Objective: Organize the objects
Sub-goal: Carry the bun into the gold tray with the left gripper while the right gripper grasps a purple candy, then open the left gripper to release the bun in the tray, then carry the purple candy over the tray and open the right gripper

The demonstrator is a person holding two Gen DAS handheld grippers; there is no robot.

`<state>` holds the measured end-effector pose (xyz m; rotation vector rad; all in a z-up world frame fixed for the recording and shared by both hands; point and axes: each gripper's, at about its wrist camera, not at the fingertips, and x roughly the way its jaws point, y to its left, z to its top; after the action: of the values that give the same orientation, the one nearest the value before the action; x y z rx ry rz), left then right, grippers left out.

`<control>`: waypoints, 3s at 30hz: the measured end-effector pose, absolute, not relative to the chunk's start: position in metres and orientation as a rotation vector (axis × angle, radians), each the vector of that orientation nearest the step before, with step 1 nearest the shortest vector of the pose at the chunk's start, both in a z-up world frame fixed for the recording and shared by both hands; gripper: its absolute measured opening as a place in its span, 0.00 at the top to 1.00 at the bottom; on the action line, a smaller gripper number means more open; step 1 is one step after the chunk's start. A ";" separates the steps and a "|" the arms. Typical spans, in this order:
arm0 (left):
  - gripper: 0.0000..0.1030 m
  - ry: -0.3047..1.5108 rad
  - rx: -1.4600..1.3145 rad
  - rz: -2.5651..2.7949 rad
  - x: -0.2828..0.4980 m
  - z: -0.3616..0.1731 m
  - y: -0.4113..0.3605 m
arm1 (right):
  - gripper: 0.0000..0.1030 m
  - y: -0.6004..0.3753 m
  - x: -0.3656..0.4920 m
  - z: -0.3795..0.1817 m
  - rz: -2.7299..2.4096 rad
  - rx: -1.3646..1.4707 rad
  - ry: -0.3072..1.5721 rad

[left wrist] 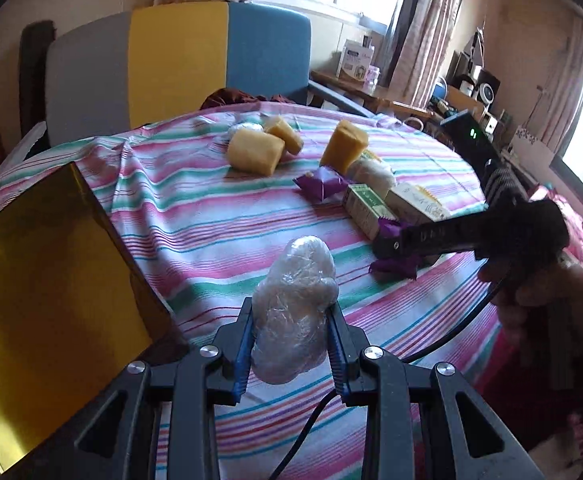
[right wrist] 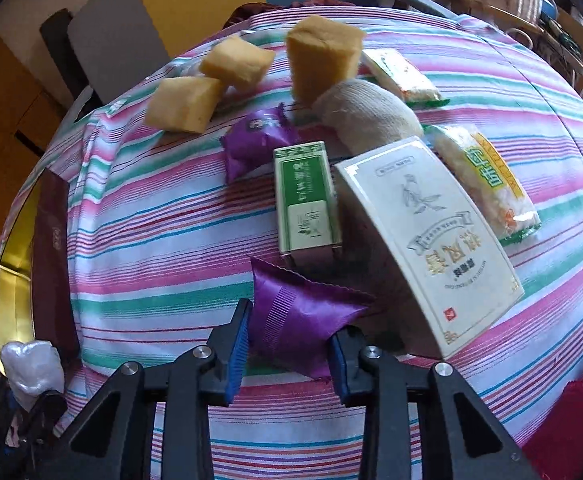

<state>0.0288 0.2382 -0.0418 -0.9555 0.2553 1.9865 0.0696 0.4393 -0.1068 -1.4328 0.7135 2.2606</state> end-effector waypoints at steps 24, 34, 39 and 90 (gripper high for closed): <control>0.67 -0.097 -1.370 2.631 -0.193 -0.051 0.041 | 0.67 0.404 0.062 -0.095 2.409 -1.541 0.485; 0.52 0.077 -1.348 2.763 -0.212 -0.056 0.034 | 0.67 0.403 0.061 -0.095 2.402 -1.549 0.476; 0.51 0.018 -1.267 2.808 -0.193 -0.041 0.018 | 0.67 0.401 0.062 -0.095 2.401 -1.545 0.461; 0.37 -0.163 -1.292 2.893 -0.073 -0.049 -0.090 | 0.63 0.085 -0.159 -0.079 2.926 -1.880 0.203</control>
<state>-0.0729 -0.0900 -0.0485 -1.2923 -0.1628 2.8928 -0.1588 0.0852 -0.0792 -1.8797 0.2027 2.9257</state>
